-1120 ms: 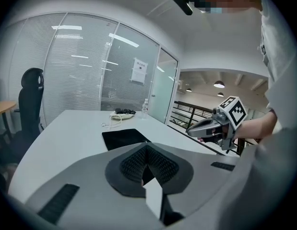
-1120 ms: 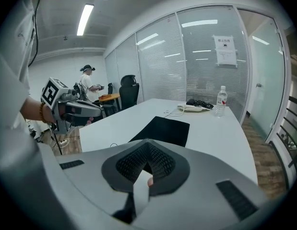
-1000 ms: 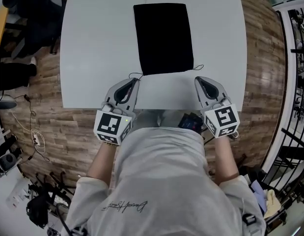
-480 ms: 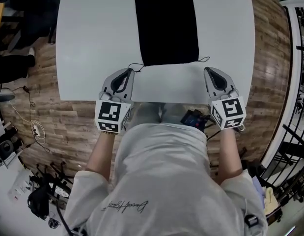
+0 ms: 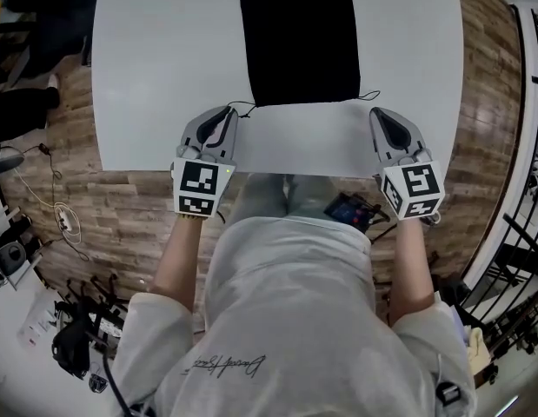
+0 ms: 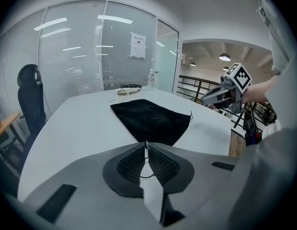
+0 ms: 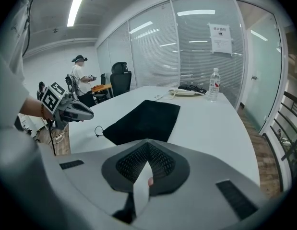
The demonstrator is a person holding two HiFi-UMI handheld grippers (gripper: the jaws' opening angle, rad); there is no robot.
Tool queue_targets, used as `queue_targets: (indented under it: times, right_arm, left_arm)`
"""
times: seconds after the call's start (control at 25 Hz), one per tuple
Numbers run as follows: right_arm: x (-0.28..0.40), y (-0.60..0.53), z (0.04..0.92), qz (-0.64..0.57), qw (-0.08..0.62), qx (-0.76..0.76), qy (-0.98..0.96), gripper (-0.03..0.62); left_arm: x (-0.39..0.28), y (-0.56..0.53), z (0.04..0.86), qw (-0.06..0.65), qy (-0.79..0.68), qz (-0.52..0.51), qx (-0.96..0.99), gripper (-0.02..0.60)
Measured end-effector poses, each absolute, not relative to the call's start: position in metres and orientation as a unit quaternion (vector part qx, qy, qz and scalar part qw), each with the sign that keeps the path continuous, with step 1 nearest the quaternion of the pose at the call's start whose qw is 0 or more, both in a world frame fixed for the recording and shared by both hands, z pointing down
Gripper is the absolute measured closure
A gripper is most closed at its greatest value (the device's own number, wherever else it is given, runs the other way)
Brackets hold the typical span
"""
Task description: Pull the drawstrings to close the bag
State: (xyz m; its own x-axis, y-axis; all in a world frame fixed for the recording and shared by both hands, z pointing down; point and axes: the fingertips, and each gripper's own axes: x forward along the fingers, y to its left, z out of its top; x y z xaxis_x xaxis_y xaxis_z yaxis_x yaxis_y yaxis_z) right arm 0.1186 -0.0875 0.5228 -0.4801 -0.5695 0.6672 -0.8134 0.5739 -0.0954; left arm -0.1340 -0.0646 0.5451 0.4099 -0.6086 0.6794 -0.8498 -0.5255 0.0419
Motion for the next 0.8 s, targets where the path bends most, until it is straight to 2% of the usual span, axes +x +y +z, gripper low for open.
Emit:
queue_targets:
  times: [0.16, 0.4, 0.52, 0.8]
  right_arm:
    - [0.128, -0.094, 0.535, 0.192, 0.318, 0.421, -0.827, 0.572]
    - [0.144, -0.107, 0.553, 0.115, 0.393, 0.418, -0.811, 0.569]
    - [0.146, -0.113, 0.563, 0.081, 0.422, 0.405, -0.807, 0.51]
    - [0.146, -0.117, 0.586, 0.003, 0.486, 0.363, -0.795, 0.468]
  left_arm:
    - [-0.138, -0.067, 0.554, 0.198, -0.446, 0.315, 0.814, 0.549]
    - [-0.139, -0.068, 0.569, 0.197, -0.437, 0.335, 0.811, 0.518]
    - [-0.14, -0.068, 0.576, 0.202, -0.432, 0.342, 0.81, 0.504]
    - [-0.143, -0.065, 0.584, 0.207, -0.425, 0.355, 0.807, 0.469]
